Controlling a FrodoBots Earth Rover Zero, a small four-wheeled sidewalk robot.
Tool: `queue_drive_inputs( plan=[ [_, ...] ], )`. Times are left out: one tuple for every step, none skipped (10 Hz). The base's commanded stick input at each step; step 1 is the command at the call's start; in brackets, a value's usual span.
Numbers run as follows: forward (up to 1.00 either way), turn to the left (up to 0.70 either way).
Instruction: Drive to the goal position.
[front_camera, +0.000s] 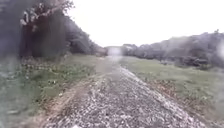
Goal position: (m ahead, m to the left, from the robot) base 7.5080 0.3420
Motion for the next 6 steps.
queue_drive_inputs(
  plan=[
    [0.70,-0.13],
    [0.70,-0.04],
    [0.70,0.00],
    [0.70,0.00],
    [0.70,0.00],
    [0.70,0.00]
  ],
)
